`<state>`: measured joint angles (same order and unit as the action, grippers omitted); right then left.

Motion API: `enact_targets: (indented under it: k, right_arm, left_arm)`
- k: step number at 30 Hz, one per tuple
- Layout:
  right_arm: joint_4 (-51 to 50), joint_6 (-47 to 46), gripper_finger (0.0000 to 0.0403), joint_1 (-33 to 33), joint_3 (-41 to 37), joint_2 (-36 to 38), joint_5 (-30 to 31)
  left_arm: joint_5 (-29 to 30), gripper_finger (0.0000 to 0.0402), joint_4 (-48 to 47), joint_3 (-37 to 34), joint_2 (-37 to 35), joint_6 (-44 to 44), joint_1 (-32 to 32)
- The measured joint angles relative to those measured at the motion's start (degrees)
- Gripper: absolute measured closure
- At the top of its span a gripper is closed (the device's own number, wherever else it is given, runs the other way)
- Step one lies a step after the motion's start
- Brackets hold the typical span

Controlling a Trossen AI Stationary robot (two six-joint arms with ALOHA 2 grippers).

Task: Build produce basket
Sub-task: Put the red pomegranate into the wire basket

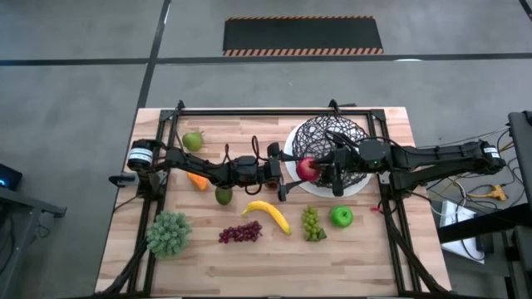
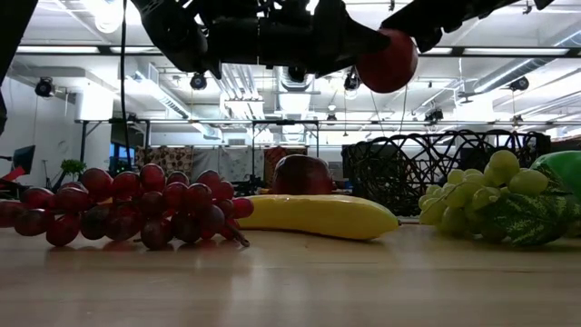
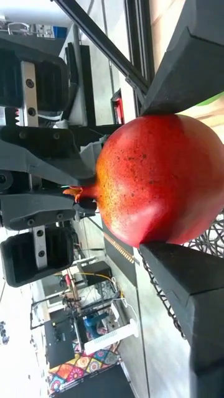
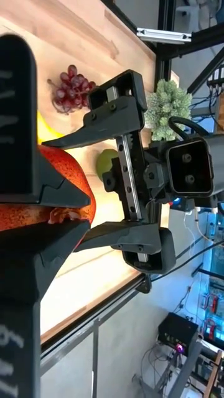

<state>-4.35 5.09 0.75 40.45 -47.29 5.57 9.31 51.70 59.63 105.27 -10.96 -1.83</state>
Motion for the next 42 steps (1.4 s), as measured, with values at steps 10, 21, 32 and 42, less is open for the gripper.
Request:
enact_targets:
  k: [10, 21, 32, 42]
  right_arm:
    - [-0.1, 0.0, 0.0390, 0.0, -0.1, 0.0, 0.0]
    - [-0.3, 0.0, 0.0391, 0.0, -0.1, 0.0, 0.0]
    - [-1.5, -0.1, 0.0391, -0.1, -0.4, -0.3, 0.5]
    - [-7.6, -2.3, 0.0391, -0.2, -0.3, -0.4, 14.9]
  left_arm:
    - [0.0, 0.0093, 0.0, 0.0, 0.0, 0.0, 0.0]
    - [-0.3, 0.0093, 0.0, 0.0, 0.0, -0.3, 0.1]
    - [-0.9, 0.0013, 0.7, 0.1, -0.1, 0.0, 0.0]
    - [2.4, 0.0018, -2.9, -1.2, -2.7, -4.3, 0.3]
